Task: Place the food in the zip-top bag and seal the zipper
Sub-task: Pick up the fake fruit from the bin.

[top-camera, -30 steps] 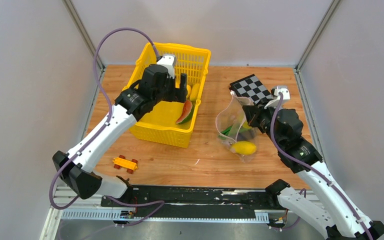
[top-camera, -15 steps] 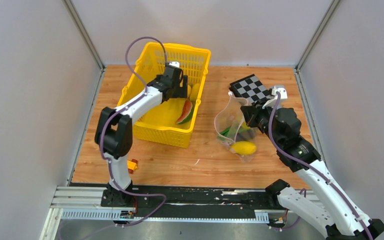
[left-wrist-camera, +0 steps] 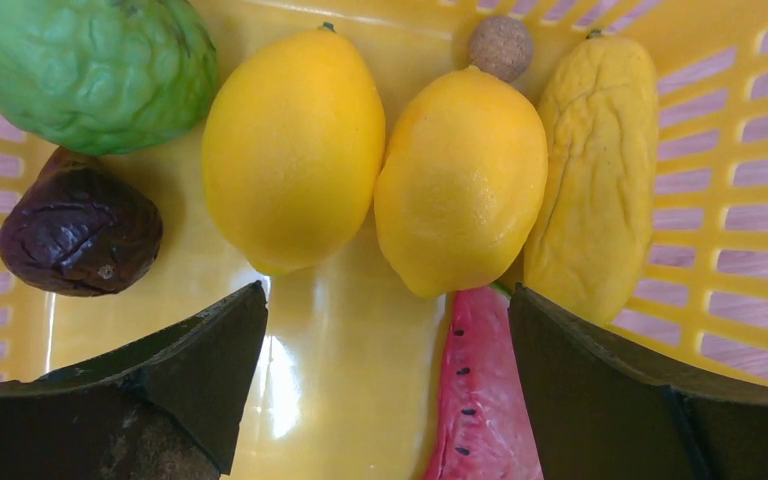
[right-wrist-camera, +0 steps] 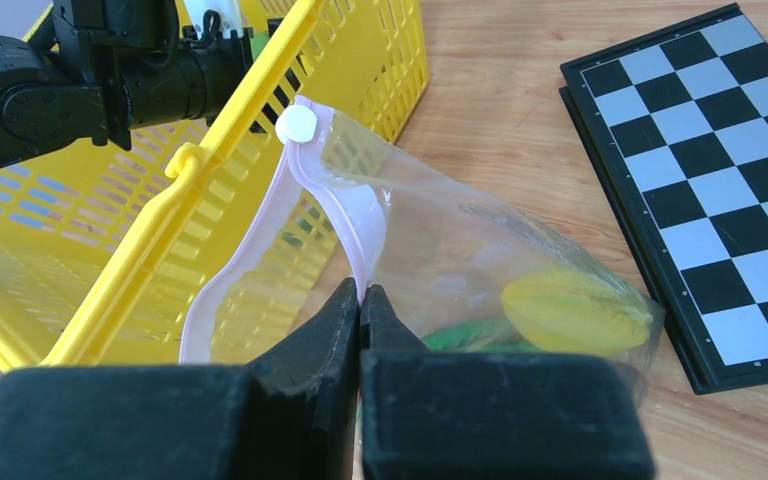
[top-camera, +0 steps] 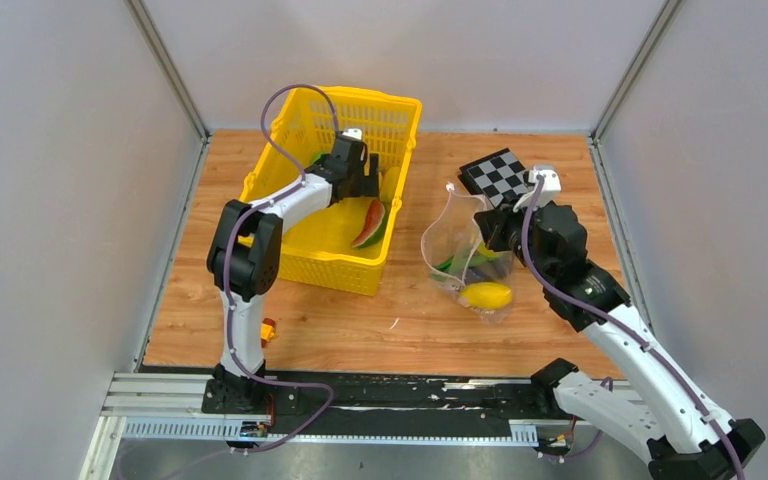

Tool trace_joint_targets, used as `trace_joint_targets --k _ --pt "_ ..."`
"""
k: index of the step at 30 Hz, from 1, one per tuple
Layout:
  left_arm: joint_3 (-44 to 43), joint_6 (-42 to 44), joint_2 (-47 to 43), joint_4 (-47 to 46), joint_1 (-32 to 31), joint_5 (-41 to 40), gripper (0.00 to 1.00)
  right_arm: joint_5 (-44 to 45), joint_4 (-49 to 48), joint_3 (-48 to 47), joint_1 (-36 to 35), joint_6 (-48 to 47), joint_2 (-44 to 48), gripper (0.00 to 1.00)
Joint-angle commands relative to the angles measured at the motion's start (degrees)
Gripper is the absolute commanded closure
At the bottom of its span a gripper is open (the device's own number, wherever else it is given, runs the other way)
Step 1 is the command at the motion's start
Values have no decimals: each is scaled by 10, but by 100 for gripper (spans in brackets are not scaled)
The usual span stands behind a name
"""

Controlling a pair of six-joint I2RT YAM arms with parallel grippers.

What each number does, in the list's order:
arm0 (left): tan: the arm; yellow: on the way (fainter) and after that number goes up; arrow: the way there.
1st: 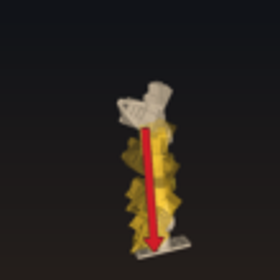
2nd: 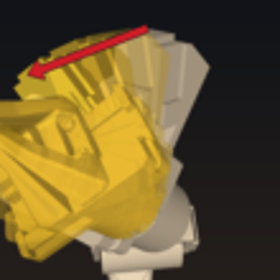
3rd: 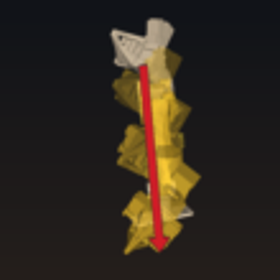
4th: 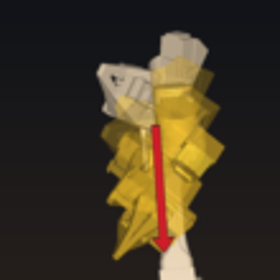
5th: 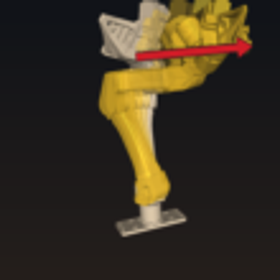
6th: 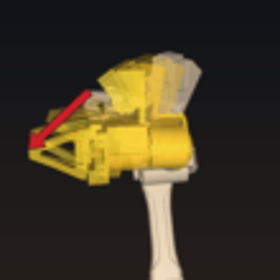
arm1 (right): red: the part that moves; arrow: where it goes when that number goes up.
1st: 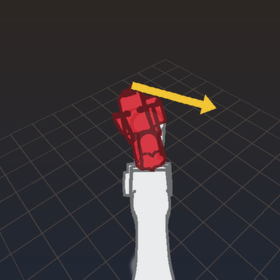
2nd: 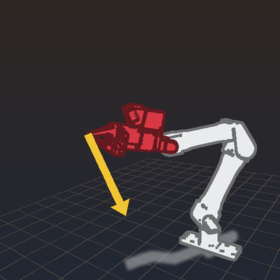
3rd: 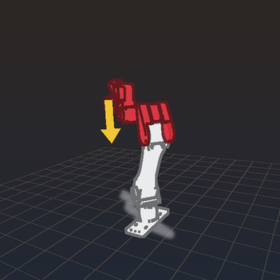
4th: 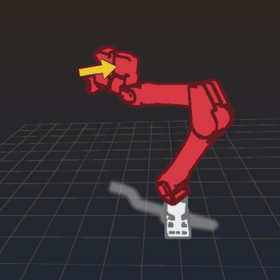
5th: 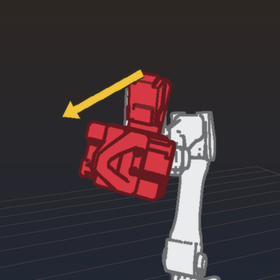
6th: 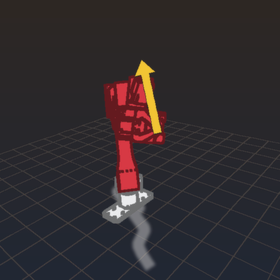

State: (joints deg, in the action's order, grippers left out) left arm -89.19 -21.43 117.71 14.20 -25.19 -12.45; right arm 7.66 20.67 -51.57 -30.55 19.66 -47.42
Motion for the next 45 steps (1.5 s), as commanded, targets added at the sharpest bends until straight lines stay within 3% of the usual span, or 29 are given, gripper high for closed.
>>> trace_joint_targets --k 1,4,11,24,32,39,41,44,45 --pt "-19 -14 1 -36 14 40 4 -13 0 -35 3 2 -18 100" --pt "-8 -21 5 -71 14 62 4 -10 1 -39 3 7 -28 100" --pt "-50 -20 48 -50 14 83 5 -12 2 -51 3 23 -42 100" --pt "-32 -48 60 -71 13 106 23 -17 2 -41 3 15 -34 100" --pt "-18 -62 45 -123 13 91 12 -15 6 -41 2 7 -30 100" --pt "-18 -64 50 -128 14 96 34 -16 6 -41 2 7 -32 100" --pt "-3 -63 33 -139 14 108 30 -16 6 -41 2 7 -32 100" --pt "17 -46 -1 -137 14 111 12 -17 6 -43 2 6 -34 100" --pt "25 -41 -15 -138 14 101 11 -18 6 -44 2 6 -35 100"
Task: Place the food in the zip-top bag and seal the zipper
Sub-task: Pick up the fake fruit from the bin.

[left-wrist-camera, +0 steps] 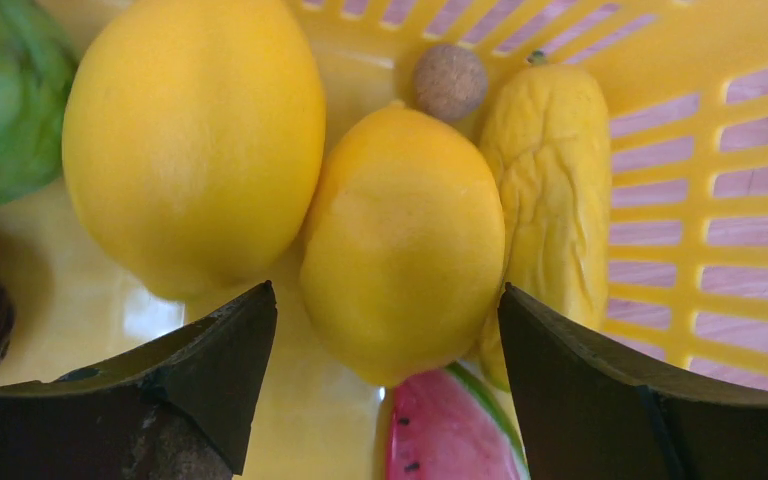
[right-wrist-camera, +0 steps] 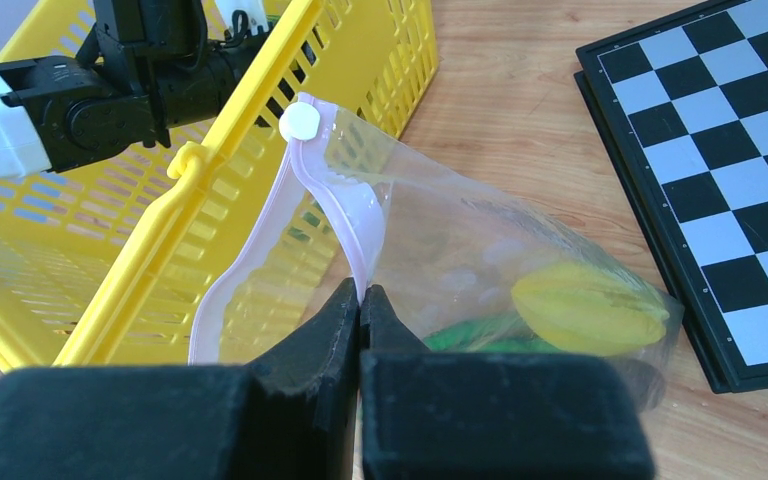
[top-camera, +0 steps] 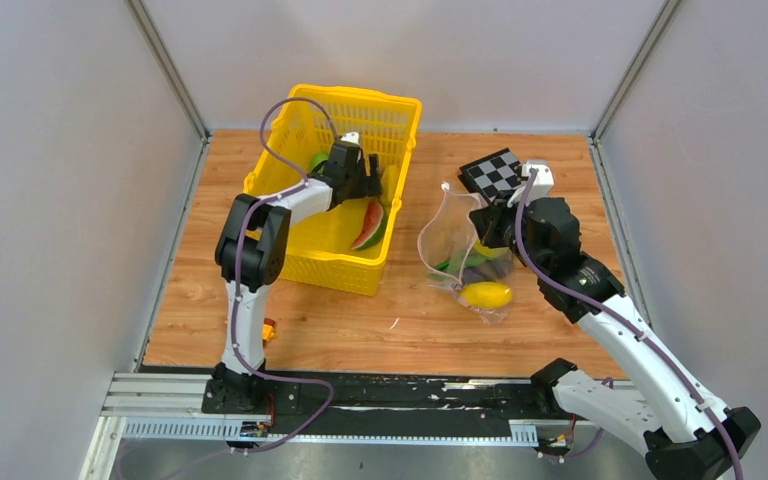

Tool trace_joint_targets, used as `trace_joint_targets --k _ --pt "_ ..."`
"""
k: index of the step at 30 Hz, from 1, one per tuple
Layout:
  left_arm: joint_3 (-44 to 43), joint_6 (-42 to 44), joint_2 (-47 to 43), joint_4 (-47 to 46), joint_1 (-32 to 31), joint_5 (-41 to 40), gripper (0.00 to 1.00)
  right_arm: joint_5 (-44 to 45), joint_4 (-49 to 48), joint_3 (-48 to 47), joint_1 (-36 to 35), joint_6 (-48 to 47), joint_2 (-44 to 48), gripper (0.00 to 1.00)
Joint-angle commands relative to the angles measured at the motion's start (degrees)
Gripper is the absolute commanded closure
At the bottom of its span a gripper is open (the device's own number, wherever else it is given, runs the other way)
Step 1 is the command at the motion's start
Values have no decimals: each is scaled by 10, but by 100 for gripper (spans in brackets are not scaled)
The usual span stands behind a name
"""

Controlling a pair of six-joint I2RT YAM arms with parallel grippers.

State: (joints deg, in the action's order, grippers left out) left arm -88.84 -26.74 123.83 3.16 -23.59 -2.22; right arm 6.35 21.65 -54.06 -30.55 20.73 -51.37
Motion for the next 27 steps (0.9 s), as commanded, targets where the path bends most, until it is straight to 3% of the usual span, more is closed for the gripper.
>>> trace_joint_targets --k 1,8,14,22,27 --pt "25 16 -86 -28 -2 -16 11 -6 -4 -19 2 -4 4 100" --pt "-74 32 -21 39 6 -3 15 -13 -5 -17 2 1 7 100" --pt "-63 2 9 5 6 19 18 -8 0 -20 2 -1 12 100" --pt "-88 5 43 29 6 -6 16 -12 2 -20 3 2 10 100" --pt "-89 8 47 40 5 -1 29 -14 0 -18 2 4 10 100"
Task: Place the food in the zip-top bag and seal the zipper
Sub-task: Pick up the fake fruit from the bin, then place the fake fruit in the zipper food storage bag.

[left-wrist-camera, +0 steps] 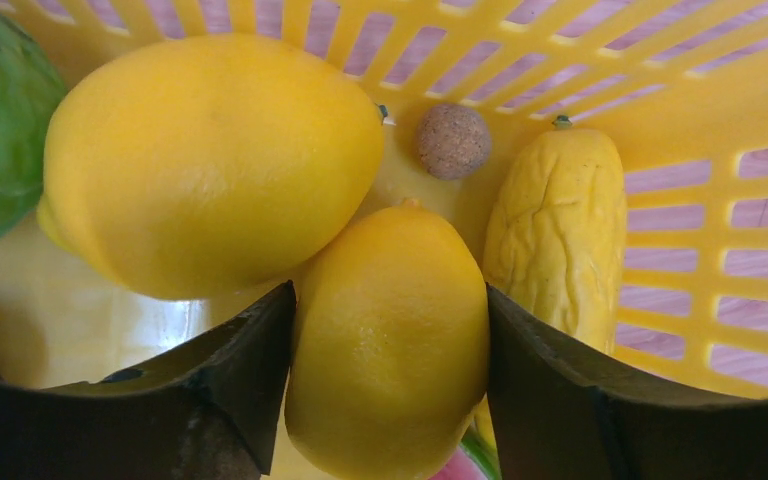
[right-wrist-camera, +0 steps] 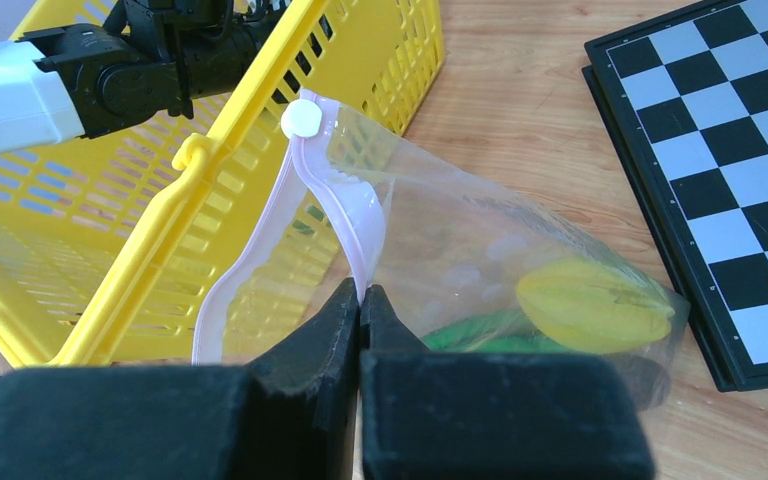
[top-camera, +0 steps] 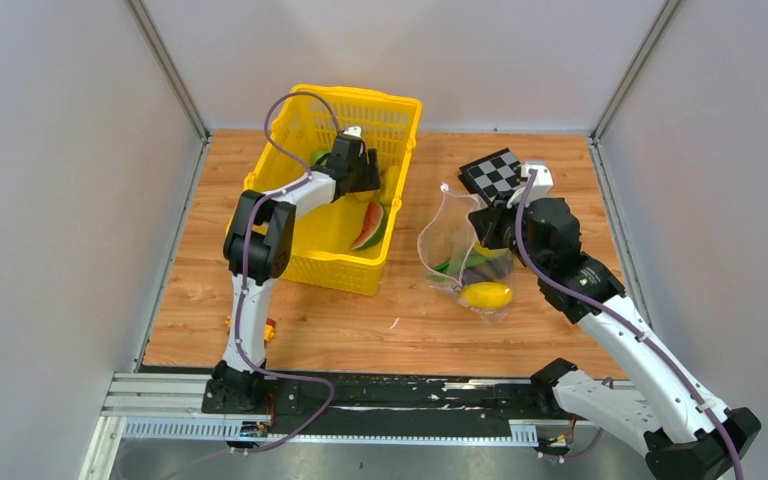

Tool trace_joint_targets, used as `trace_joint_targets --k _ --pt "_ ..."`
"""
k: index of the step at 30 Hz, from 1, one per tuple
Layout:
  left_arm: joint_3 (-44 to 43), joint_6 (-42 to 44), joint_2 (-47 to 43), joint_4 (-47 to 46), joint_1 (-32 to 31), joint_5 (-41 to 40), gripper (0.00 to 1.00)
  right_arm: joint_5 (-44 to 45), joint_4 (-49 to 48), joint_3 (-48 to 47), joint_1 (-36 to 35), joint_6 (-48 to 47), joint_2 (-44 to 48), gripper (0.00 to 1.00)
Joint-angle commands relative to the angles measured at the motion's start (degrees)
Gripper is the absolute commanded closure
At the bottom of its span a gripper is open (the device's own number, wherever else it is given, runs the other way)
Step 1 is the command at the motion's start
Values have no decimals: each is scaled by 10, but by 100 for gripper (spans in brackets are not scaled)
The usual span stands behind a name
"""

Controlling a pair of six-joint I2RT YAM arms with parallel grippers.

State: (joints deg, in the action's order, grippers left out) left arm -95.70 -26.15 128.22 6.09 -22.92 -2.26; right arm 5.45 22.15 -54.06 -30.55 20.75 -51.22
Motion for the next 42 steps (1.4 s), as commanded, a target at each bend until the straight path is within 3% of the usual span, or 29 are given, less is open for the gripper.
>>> trace_joint_targets --k 1,5,8,22,27,34,42 --pt "-16 0 0 11 -2 0 34 -7 -4 -18 3 3 9 100" --pt "15 -7 -33 0 -2 8 52 -6 -6 -16 3 3 12 100" --pt "50 -14 -91 -17 -5 37 60 -8 -8 -14 3 3 15 100" --pt "232 23 -463 61 -47 37 60 -19 -33 11 3 -3 30 100" --pt "281 8 -572 38 -89 72 60 -27 -45 20 3 1 33 100" --pt "301 25 -606 -12 -228 93 60 -33 -51 23 3 2 36 100" --pt "292 47 -557 -58 -331 61 58 -43 -47 20 3 1 48 100"
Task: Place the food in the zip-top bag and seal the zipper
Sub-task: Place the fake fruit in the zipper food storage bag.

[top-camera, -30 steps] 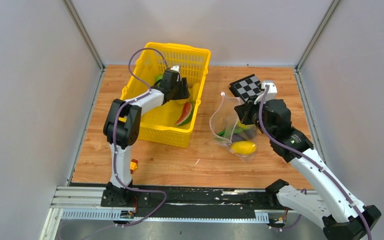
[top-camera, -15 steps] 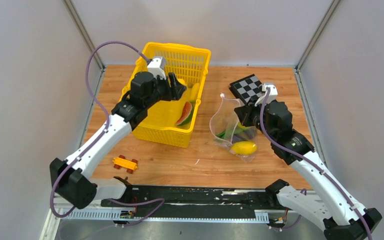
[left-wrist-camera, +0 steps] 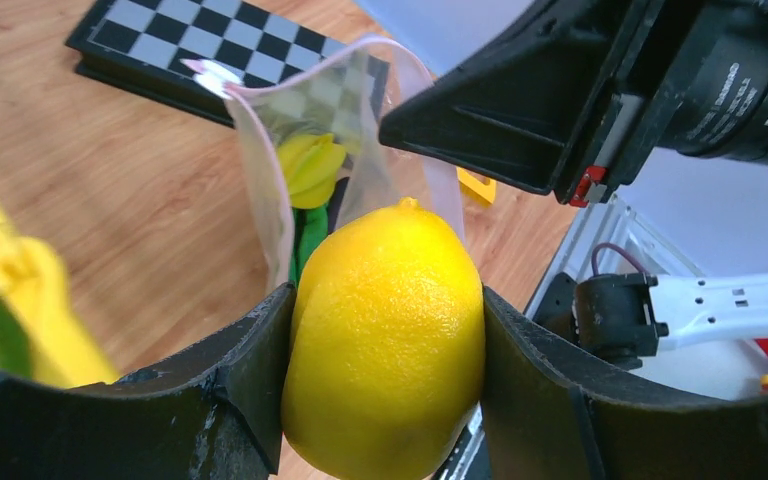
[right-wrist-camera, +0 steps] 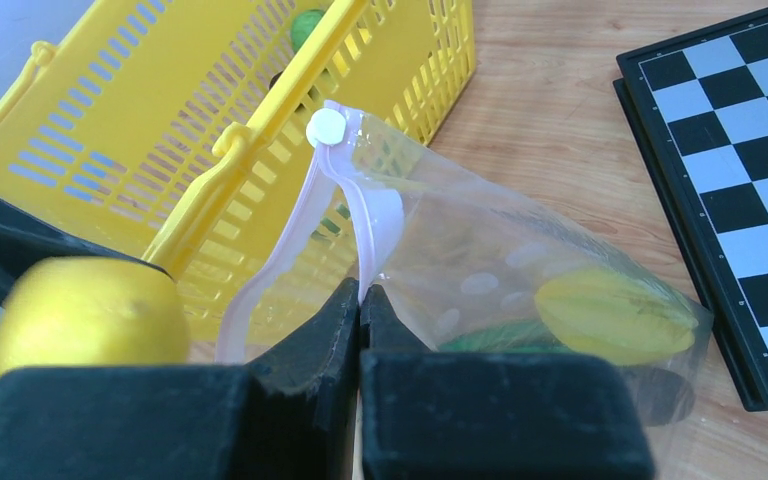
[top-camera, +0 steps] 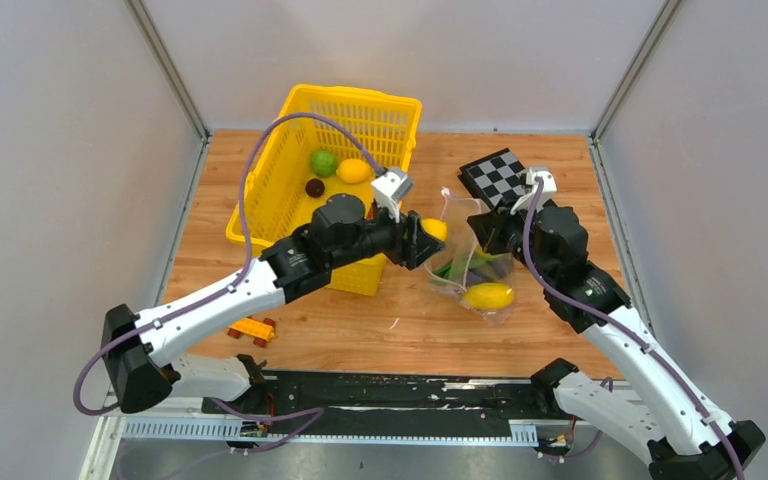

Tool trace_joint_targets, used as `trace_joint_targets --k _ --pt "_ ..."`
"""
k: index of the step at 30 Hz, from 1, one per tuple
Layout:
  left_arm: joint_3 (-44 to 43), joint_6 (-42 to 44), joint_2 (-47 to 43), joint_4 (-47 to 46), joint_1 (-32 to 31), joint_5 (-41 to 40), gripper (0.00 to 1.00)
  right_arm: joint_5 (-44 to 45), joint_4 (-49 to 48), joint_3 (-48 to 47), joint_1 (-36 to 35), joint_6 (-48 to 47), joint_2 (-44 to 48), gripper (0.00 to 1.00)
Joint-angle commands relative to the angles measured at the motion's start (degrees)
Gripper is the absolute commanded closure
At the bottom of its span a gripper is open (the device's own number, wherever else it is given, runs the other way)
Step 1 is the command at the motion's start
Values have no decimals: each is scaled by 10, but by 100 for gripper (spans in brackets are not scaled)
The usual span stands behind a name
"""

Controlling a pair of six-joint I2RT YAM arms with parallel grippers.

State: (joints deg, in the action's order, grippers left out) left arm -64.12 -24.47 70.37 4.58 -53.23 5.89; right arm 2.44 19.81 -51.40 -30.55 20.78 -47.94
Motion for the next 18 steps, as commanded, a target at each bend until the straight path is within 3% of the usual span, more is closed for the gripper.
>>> trace_joint_targets --k 1,6,11,16,18 --pt "-28 35 30 -43 -35 -32 57 -15 -23 -7 2 2 16 100" --pt "-55 86 71 -49 -48 -53 54 -41 -22 -9 3 5 24 100" --pt "-81 69 109 -22 -49 -85 53 -51 -14 -13 3 7 27 100" --pt "-91 35 134 -7 -49 -159 45 -72 -21 -13 3 9 37 100" --pt "-96 23 141 0 -49 -181 34 -76 -21 -13 2 9 41 100"
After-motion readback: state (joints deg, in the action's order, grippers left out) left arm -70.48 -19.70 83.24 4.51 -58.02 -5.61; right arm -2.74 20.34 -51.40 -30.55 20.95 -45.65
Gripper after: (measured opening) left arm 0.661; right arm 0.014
